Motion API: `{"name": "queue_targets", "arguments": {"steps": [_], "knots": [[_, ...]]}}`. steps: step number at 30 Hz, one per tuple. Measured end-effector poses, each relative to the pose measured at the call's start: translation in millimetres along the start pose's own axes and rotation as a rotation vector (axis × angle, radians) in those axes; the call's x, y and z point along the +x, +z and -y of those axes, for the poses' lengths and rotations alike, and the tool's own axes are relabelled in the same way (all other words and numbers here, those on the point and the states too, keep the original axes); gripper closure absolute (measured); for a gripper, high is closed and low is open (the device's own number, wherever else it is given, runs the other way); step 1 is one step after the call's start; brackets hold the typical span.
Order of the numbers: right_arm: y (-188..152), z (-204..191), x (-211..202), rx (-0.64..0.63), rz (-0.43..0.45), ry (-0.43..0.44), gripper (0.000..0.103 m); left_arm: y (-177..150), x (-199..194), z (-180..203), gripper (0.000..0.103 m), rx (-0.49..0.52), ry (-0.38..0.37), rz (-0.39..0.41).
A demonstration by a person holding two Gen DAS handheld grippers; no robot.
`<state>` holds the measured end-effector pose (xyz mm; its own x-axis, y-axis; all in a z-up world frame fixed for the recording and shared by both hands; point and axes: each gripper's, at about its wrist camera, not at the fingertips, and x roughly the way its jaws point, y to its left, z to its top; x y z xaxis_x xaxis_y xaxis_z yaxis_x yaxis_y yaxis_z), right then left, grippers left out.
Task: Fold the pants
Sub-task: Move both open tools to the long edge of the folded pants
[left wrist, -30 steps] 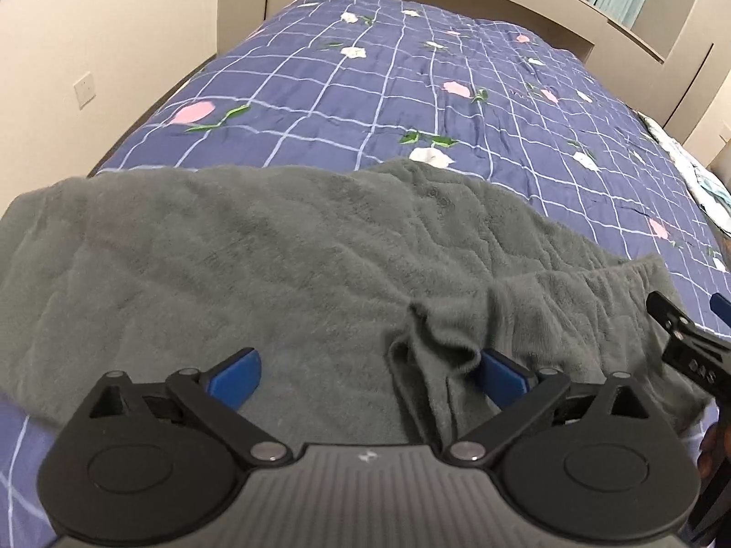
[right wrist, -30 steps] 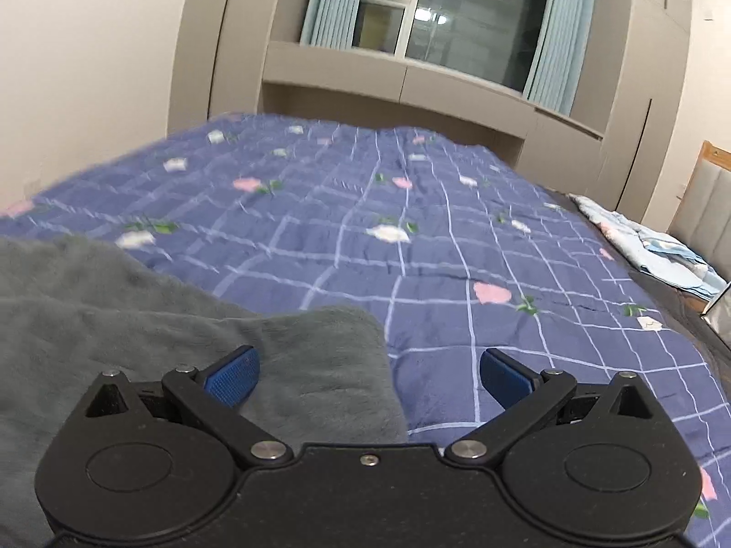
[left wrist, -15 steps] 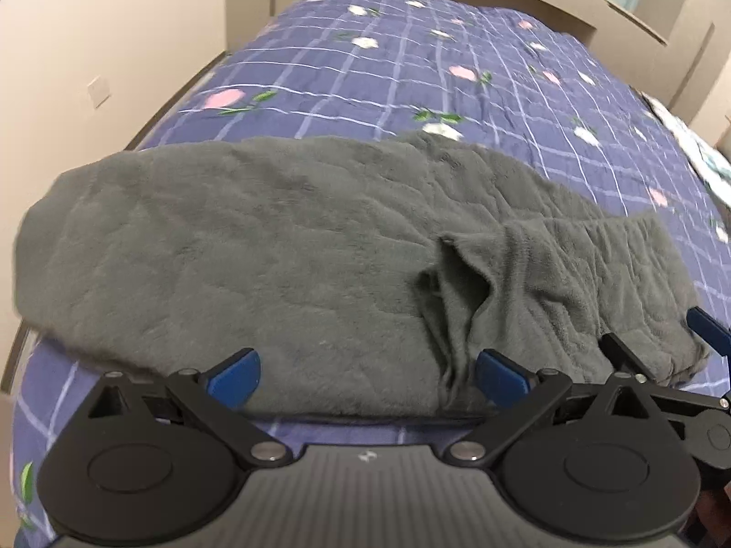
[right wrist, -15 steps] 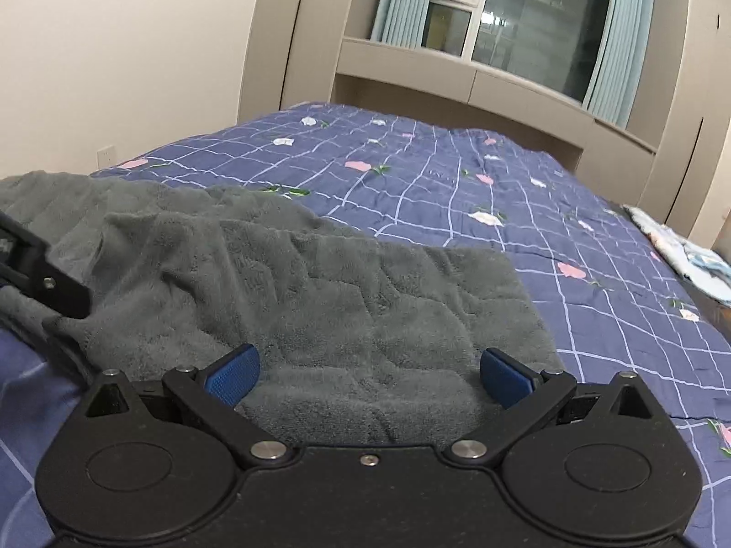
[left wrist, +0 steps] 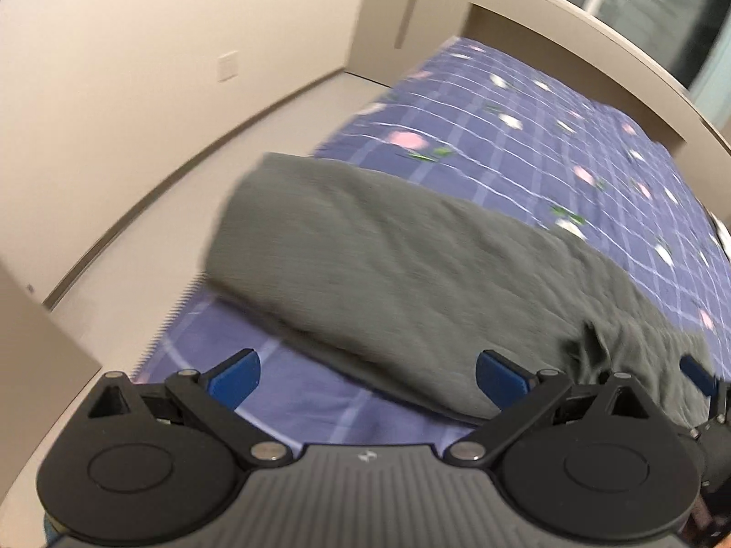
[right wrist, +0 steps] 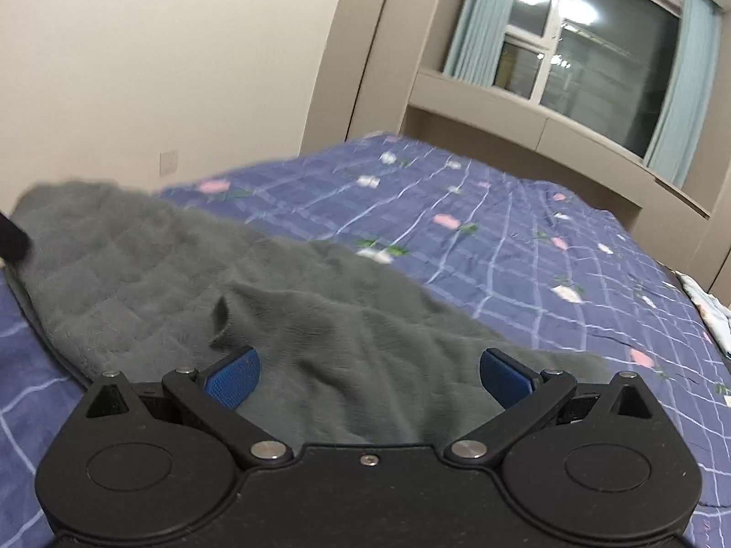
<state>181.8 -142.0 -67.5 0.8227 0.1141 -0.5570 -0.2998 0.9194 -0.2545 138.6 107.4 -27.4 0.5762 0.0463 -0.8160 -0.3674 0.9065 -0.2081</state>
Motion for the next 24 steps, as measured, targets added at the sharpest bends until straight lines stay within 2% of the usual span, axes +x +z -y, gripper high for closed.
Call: {"name": "queue_targets", "arguments": {"steps": [2,7,10,12,17,24], "knots": [[0.7,-12.0,9.9,-0.04,-0.024,-0.033,0.0,1.2,1.7,-15.1,0.001,-0.033,0.015,0.009],[4.2,-11.3,2.1,0.002,0.044,-0.027,0.0,4.1,18.4,-46.5,0.001,-0.135,0.012,0.041],[-0.7,-9.5,6.7,-0.005,0.047,-0.043,0.0,4.3,31.7,-65.6,0.001,-0.211,0.011,0.047],[-8.6,-7.7,14.4,0.011,0.022,-0.031,0.0,4.1,40.1,-79.8,0.001,-0.256,-0.01,0.052],[-27.8,-2.0,18.3,0.106,0.073,0.001,0.0,3.8,56.5,-105.6,0.001,-0.334,-0.087,0.067],[-26.9,-6.1,18.9,0.1,0.074,-0.01,0.0,3.5,65.8,-111.6,0.001,-0.358,-0.17,0.095]]}}
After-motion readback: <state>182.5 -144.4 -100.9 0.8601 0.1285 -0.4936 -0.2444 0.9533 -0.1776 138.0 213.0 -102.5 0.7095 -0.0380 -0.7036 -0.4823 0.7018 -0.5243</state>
